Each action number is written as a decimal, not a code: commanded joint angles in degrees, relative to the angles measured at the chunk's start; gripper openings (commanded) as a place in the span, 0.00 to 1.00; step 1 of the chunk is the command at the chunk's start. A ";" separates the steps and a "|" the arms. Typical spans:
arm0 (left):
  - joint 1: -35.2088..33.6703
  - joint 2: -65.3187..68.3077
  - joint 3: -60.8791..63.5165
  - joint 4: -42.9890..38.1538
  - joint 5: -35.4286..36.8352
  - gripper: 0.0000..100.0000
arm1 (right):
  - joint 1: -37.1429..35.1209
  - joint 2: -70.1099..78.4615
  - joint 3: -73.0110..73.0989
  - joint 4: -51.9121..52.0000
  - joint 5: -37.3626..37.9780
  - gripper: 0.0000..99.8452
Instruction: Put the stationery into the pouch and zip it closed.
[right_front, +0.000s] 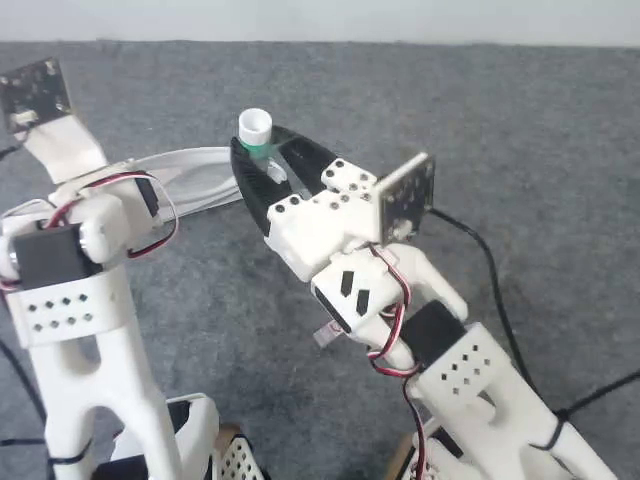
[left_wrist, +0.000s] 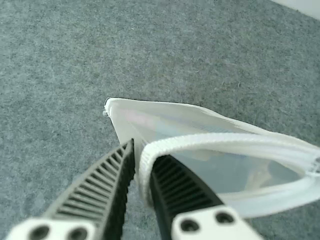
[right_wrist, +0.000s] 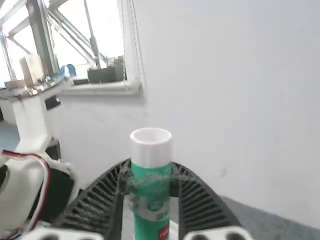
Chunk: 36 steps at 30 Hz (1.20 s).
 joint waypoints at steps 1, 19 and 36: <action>0.00 -2.46 -0.66 -1.67 0.35 0.01 | -1.19 1.10 0.70 -11.47 -0.44 0.01; 0.00 -2.46 -0.04 -1.67 0.35 0.01 | -1.19 28.70 0.88 -41.10 -0.44 0.01; 0.00 -2.46 -0.04 -1.67 0.35 0.01 | -4.09 22.46 6.33 -40.75 -0.35 0.01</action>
